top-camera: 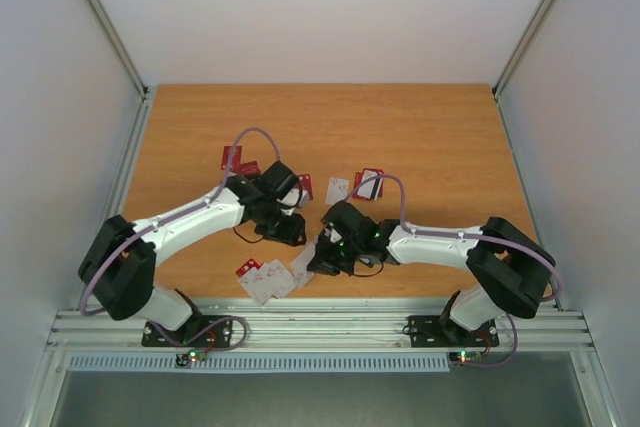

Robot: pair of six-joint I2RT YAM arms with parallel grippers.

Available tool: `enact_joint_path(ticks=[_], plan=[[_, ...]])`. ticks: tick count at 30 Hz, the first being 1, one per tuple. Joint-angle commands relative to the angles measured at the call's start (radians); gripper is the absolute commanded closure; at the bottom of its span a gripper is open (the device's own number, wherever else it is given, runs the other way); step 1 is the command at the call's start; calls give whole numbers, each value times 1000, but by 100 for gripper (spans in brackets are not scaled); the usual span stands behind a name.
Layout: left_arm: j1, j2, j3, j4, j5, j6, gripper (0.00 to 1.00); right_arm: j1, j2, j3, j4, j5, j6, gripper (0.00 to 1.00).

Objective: Put the credit cards into the card holder

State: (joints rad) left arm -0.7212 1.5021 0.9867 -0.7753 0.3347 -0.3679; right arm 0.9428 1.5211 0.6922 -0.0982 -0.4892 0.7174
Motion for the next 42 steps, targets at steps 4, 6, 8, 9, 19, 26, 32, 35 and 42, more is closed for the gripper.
enact_joint_path(ticks=[4,6,8,9,19,26,32,35,42], plan=[[51,-106,61,-77,-48,-29,48,-46,-70,76,-213,4,-47,99],[73,-142,46,-77,-24,-47,48,-62,-87,82,-204,-9,-46,99],[98,-194,16,-66,5,-76,46,-82,-100,88,-182,-26,-44,99],[112,-225,3,-62,19,-101,43,-92,-106,90,-166,-34,-40,99],[241,-481,-175,139,175,-332,18,-173,-169,166,-85,-176,-84,99],[292,-495,-307,424,346,-512,19,-212,-238,184,-46,-275,-107,99],[316,-491,-396,747,427,-687,25,-215,-238,177,61,-341,-76,99],[318,-482,-432,910,449,-783,36,-219,-222,179,95,-354,-52,99],[321,-476,-463,1109,451,-921,76,-241,-182,184,230,-384,1,99]])
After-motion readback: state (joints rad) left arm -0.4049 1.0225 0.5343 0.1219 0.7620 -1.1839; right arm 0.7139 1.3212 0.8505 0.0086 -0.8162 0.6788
